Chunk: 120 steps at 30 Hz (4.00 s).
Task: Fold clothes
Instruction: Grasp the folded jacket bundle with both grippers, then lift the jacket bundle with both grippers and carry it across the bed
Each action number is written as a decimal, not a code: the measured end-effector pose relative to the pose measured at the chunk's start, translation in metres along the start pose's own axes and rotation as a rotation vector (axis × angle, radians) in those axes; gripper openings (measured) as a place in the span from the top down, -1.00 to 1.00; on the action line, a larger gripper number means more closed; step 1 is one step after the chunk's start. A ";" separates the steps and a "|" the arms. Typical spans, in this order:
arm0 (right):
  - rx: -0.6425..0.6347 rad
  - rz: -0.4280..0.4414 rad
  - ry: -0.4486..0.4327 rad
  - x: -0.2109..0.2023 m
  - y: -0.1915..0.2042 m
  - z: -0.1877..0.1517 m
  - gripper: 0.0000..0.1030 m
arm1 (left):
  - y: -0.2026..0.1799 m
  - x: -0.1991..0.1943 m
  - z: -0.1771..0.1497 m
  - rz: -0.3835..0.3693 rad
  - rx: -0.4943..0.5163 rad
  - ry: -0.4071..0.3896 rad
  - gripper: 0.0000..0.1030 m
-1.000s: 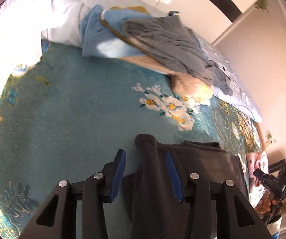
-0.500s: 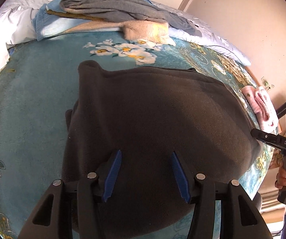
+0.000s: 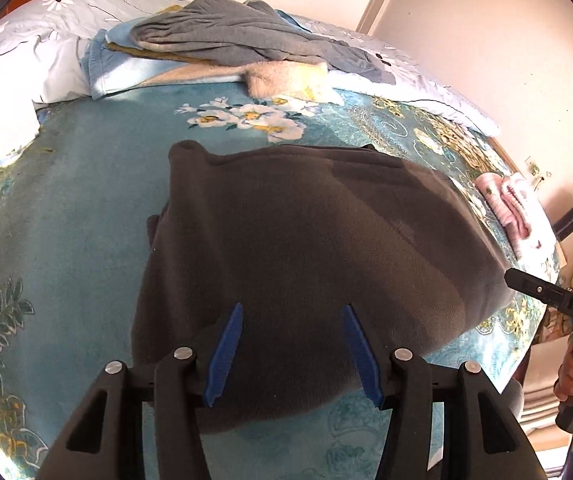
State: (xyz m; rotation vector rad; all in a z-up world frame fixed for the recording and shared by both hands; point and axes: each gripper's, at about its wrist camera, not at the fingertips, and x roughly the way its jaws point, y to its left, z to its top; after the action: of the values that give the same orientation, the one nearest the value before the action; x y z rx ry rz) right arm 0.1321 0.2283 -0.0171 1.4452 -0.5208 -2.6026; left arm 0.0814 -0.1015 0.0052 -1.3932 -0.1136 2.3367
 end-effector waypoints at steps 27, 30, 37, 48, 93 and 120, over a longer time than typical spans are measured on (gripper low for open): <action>0.383 0.276 -0.027 0.006 -0.144 0.017 -0.27 | 0.134 0.054 0.017 -0.369 -0.466 0.186 -0.82; 0.454 0.379 0.035 0.032 -0.166 0.021 -0.34 | 0.145 0.073 0.013 -0.505 -0.562 0.214 -0.96; 0.455 0.560 0.124 0.077 -0.160 0.044 -0.34 | 0.107 0.093 0.031 -0.520 -0.388 0.308 -1.00; 0.348 0.582 0.224 0.107 -0.132 0.069 -0.38 | 0.085 0.098 0.041 -0.499 -0.281 0.386 -1.00; 0.347 0.467 0.181 0.064 -0.105 0.083 0.44 | -0.002 0.089 0.040 -0.517 -0.377 0.208 0.23; 0.130 0.347 0.043 -0.135 -0.208 0.185 0.47 | -0.250 0.109 0.140 -0.816 -0.165 0.060 0.24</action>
State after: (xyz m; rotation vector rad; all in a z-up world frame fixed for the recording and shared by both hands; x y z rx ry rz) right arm 0.0623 0.5023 0.1074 1.3049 -0.8645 -2.2974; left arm -0.0064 0.1885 0.0538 -1.1751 -0.7227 1.6256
